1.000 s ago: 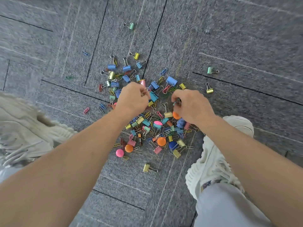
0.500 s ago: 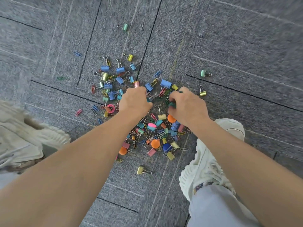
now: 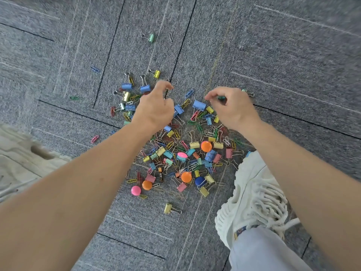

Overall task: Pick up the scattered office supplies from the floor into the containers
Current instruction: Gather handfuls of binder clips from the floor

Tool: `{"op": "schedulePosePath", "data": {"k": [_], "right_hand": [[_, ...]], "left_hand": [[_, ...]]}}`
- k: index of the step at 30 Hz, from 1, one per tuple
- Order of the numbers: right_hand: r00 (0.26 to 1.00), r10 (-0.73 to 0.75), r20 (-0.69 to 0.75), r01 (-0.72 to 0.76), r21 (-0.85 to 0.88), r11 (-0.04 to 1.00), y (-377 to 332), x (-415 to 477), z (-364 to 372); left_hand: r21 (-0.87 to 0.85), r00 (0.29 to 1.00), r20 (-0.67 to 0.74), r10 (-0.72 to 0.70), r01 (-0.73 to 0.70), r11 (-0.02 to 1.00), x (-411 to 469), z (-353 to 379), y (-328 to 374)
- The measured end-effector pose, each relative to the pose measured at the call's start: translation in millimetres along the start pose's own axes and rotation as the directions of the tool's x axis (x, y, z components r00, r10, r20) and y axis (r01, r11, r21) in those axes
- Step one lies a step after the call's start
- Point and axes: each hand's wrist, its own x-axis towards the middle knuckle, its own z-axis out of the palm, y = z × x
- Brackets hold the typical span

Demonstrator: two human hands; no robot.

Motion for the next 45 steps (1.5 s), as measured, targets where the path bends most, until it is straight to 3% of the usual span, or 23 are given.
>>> {"op": "schedulePosePath", "data": {"k": [2, 4, 7, 15, 23, 27, 29, 31, 34, 36, 39, 42, 45], "right_hand": [[0.992, -0.071, 0.106, 0.093, -0.228, 0.969, -5, 9, 0], [0.97, -0.084, 0.229, 0.195, -0.517, 0.833, -16, 18, 4], [0.944, -0.083, 0.319, 0.292, -0.689, 0.663, -25, 19, 14], [0.953, -0.18, 0.242, 0.299, -0.679, 0.67, -5, 7, 17], [0.952, -0.229, 0.205, 0.307, -0.598, 0.741, 9, -2, 3], [0.962, -0.221, 0.161, 0.273, -0.606, 0.747, 11, -5, 0], [0.978, -0.194, 0.075, 0.204, -0.514, 0.833, 12, -5, -3], [0.998, -0.058, 0.01, 0.058, -0.284, 0.957, 12, -6, -7], [0.982, 0.19, 0.013, -0.19, 0.052, 0.98, 15, -9, -9], [0.942, 0.32, 0.1, -0.335, 0.321, 0.886, 18, -14, -7], [0.848, 0.429, 0.311, -0.523, 0.617, 0.588, 17, -23, -11], [0.813, 0.399, 0.424, -0.574, 0.699, 0.426, 17, -34, -17], [0.792, 0.387, 0.472, -0.604, 0.694, 0.391, 18, -44, -23]], "left_hand": [[0.13, 0.999, -0.014, 0.035, -0.033, 0.991, 6, 3, 4], [0.318, 1.0, 0.016, 0.016, -0.02, 0.948, 10, 8, 6], [0.495, 1.0, 0.025, -0.009, -0.004, 0.869, 11, 20, 9], [0.412, 0.994, -0.11, 0.027, 0.02, 0.911, 12, 37, 5], [0.423, 0.988, -0.021, 0.156, -0.132, 0.897, 12, 31, 6], [0.442, 0.989, -0.014, 0.148, -0.127, 0.888, 14, 28, 13], [0.431, 0.994, -0.012, 0.107, -0.092, 0.898, 16, 27, 15], [0.39, 0.998, -0.014, 0.06, -0.05, 0.92, 16, 26, 15], [0.254, 0.999, -0.028, 0.021, -0.013, 0.967, 13, 20, 13], [0.123, 1.0, -0.014, 0.015, -0.013, 0.992, 6, 16, 11], [0.002, 0.994, 0.097, 0.049, -0.049, 0.999, -9, 18, 14], [0.002, 0.965, 0.248, 0.088, -0.091, 0.996, -24, 30, 17], [0.003, 0.953, 0.283, 0.105, -0.11, 0.994, -33, 40, 24]]}}
